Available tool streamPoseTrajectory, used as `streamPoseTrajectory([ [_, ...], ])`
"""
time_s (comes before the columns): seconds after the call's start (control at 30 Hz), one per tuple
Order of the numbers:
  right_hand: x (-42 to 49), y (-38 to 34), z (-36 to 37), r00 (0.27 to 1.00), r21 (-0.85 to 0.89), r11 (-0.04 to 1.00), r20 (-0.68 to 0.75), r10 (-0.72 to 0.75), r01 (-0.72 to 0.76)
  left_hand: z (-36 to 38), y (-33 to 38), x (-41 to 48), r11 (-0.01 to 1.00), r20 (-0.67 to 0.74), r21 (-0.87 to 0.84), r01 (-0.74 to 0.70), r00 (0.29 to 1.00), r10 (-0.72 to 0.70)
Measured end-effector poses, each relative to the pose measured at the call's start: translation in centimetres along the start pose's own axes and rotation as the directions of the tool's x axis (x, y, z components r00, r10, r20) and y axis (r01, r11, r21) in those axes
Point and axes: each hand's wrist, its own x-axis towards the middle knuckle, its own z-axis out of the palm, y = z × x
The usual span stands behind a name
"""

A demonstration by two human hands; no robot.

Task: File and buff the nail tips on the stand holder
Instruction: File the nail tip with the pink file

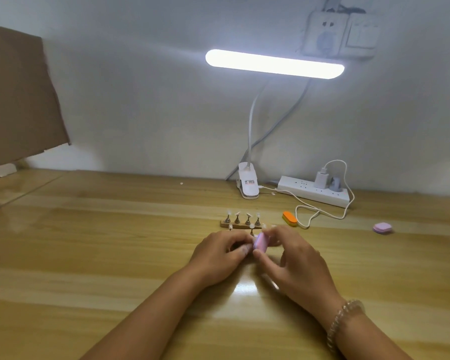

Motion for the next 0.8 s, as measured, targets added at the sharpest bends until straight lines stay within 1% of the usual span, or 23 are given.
streamPoseTrajectory([
  [0.07,-0.18,-0.35,0.03,0.998,-0.01,0.999,0.034,-0.048,0.049,-0.05,-0.04,-0.03,1.0,0.003,-0.007,-0.002,1.0,0.002],
  [0.17,0.12,-0.02,-0.03,0.999,0.037,0.998,-0.012,0.045,-0.045,-0.03,-0.04,0.07,1.0,-0.008,0.005,-0.003,1.0,0.003],
  [0.2,0.09,0.04,-0.02,0.999,0.032,0.998,-0.019,0.049,-0.048,-0.03,0.0,0.05,1.0,-0.008,0.003,-0.005,1.0,0.005],
  [0.3,-0.22,-0.24,0.04,0.999,-0.004,0.999,0.035,-0.04,0.04,-0.09,0.1,-0.02,1.0,0.005,-0.004,-0.011,1.0,0.011],
  [0.33,-0.13,-0.24,-0.02,0.999,0.013,1.0,0.04,-0.027,0.026,-0.12,0.11,0.02,1.0,0.002,-0.003,-0.01,1.0,0.01],
  [0.43,0.14,0.18,-0.11,0.998,0.054,0.997,-0.017,0.055,-0.054,-0.02,0.06,0.02,1.0,-0.006,-0.004,-0.004,1.0,0.004],
  [0.53,-0.21,-0.26,-0.02,0.999,0.021,1.0,0.031,-0.021,0.021,-0.08,0.08,-0.09,1.0,0.002,-0.022,-0.012,1.0,0.012],
  [0.57,-0.23,-0.37,-0.02,0.999,0.021,1.0,0.038,-0.017,0.016,-0.11,0.07,-0.07,1.0,0.002,-0.026,-0.011,1.0,0.011],
  [0.67,0.03,0.02,-0.15,0.998,0.041,0.998,-0.028,0.055,-0.054,-0.05,0.07,-0.07,1.0,-0.001,-0.023,0.0,1.0,0.0],
  [0.8,-0.28,-0.26,0.01,0.999,0.016,1.0,0.031,-0.022,0.021,-0.05,0.17,-0.14,0.999,0.006,-0.054,0.003,1.0,-0.003],
])
